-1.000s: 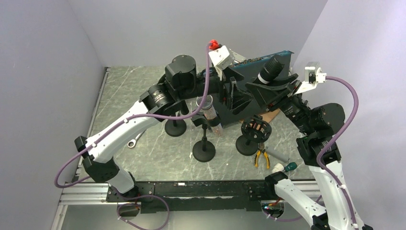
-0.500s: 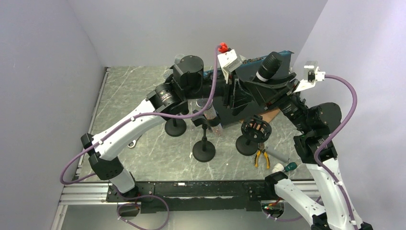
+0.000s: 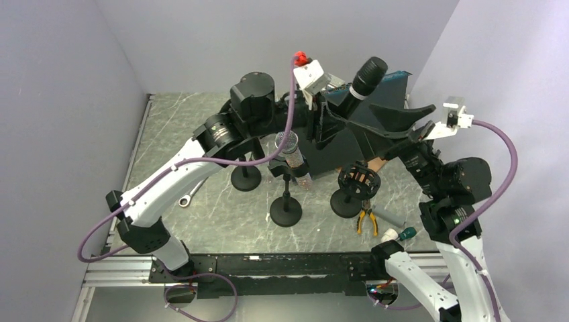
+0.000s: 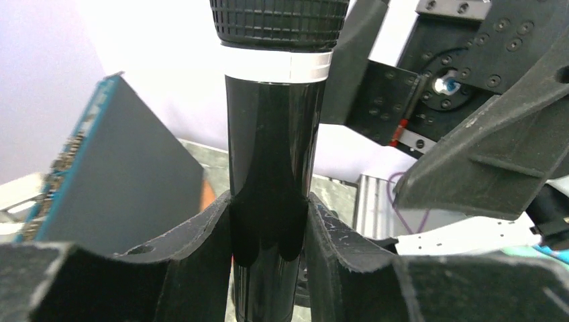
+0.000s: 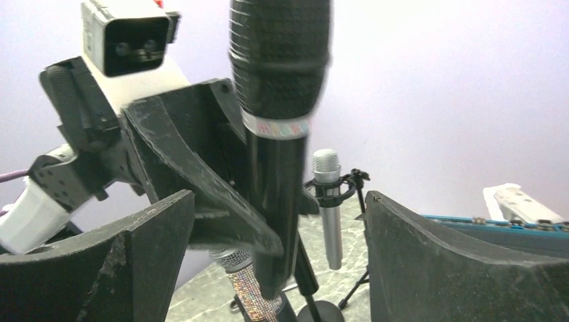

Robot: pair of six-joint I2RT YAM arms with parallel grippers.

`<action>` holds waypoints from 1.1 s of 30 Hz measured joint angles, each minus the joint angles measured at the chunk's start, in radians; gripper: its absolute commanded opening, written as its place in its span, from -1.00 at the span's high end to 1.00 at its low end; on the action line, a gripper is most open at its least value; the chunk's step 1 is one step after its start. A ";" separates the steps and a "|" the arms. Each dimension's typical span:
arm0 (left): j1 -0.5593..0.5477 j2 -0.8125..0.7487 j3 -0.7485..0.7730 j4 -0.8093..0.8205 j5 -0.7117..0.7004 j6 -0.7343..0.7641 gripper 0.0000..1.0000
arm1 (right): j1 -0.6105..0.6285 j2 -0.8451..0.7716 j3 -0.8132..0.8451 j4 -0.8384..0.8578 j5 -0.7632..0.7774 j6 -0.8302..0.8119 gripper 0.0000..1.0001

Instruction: Remove the microphone from the stand

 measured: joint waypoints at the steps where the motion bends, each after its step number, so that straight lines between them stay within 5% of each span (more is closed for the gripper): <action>1: 0.001 -0.011 0.000 -0.001 -0.021 0.013 1.00 | 0.000 -0.013 0.000 -0.012 0.020 -0.010 -1.00; 15: 0.151 -0.270 -0.009 -0.059 -0.288 0.146 1.00 | 0.000 -0.087 -0.003 -0.131 0.221 -0.077 -1.00; 33: 0.847 -0.516 -0.399 -0.181 -0.446 0.108 1.00 | 0.000 -0.046 -0.003 -0.257 0.261 -0.132 -1.00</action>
